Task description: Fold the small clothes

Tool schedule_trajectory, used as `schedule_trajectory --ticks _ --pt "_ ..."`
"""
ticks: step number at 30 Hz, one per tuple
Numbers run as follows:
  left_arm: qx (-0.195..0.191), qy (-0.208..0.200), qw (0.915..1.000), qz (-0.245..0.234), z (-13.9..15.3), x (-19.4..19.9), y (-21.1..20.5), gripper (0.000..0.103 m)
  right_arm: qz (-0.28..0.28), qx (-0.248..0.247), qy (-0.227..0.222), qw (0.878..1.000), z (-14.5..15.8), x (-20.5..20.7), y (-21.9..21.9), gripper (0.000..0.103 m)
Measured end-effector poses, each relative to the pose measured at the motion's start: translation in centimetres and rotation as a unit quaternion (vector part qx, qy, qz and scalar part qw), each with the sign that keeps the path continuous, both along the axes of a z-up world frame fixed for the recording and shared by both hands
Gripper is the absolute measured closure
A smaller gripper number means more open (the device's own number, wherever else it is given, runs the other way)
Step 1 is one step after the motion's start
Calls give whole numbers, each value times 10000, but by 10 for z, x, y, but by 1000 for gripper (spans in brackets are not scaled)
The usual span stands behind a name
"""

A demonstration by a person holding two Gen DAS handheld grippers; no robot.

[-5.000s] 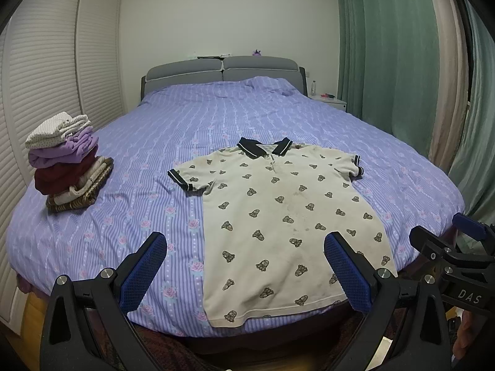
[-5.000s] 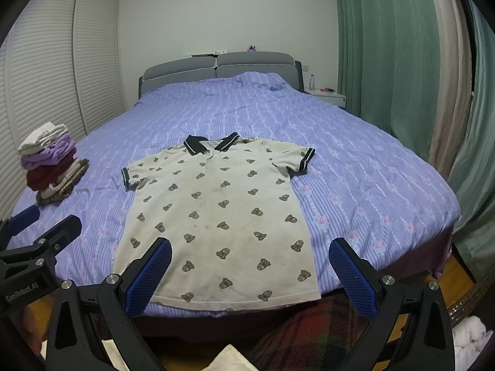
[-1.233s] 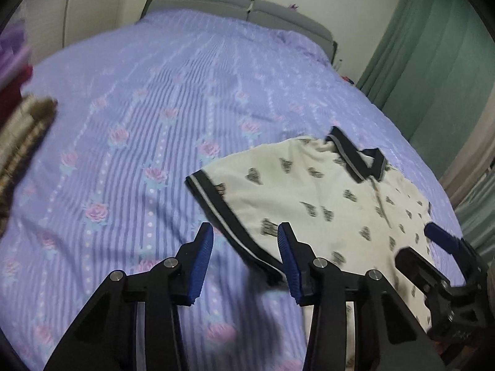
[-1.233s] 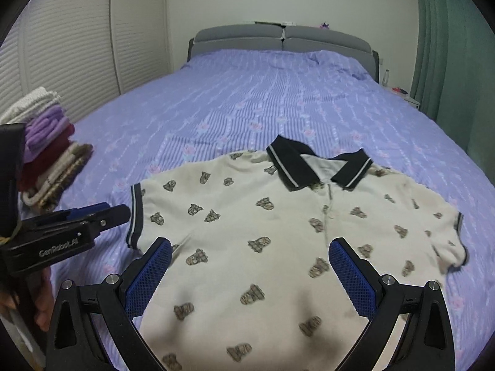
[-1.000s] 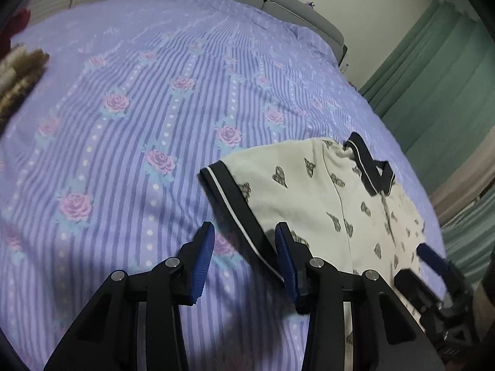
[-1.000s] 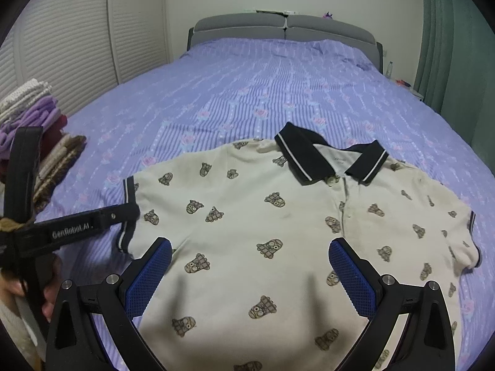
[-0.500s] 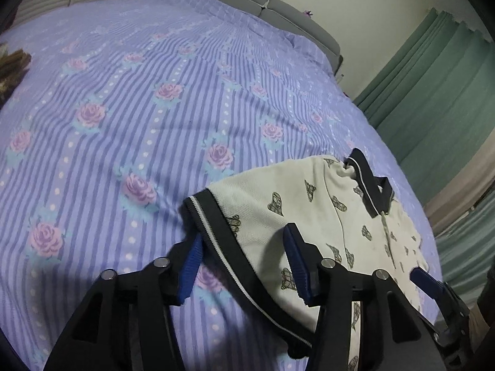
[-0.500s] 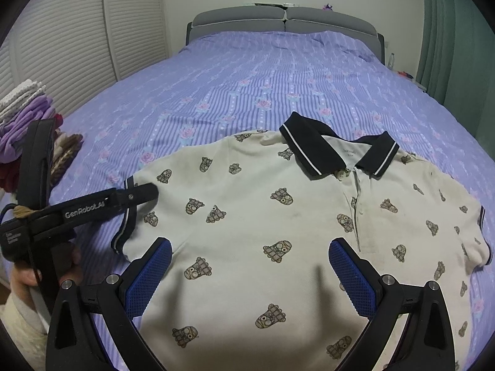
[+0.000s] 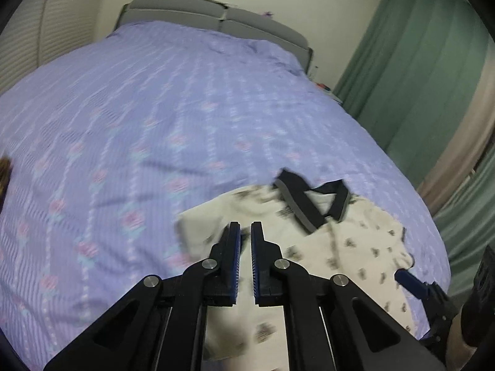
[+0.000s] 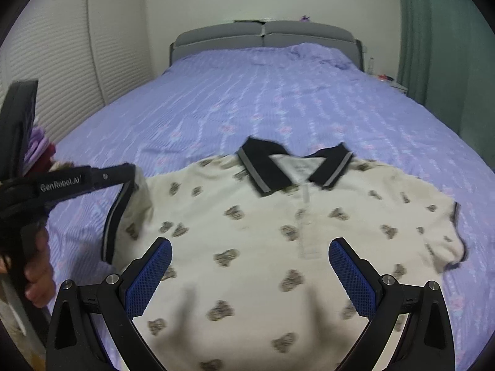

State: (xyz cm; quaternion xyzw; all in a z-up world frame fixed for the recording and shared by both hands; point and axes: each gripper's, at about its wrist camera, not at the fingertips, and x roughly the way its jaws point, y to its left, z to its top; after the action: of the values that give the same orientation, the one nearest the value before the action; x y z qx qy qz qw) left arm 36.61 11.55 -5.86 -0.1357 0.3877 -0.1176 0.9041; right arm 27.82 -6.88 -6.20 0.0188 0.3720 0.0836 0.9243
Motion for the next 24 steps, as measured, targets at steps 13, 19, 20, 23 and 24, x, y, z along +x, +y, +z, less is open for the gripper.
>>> schedule_trajectory --ticks 13,19,20,23,24 --pt "590 -229 9980 -94 18 -21 7 59 -544 412 -14 9977 2 -15 -66 0" --pt "593 -17 9982 9 -6 -41 43 57 -346 468 -39 9983 2 -14 -46 0" --pt "596 20 9982 25 -11 -44 47 57 -299 455 -41 9985 2 -14 -41 0" --pt "554 123 9984 54 -28 -51 56 57 -116 366 -49 9993 2 -12 -23 0" --pt "492 194 9986 77 -36 -52 59 58 -71 329 -49 9994 0 -12 -18 0"
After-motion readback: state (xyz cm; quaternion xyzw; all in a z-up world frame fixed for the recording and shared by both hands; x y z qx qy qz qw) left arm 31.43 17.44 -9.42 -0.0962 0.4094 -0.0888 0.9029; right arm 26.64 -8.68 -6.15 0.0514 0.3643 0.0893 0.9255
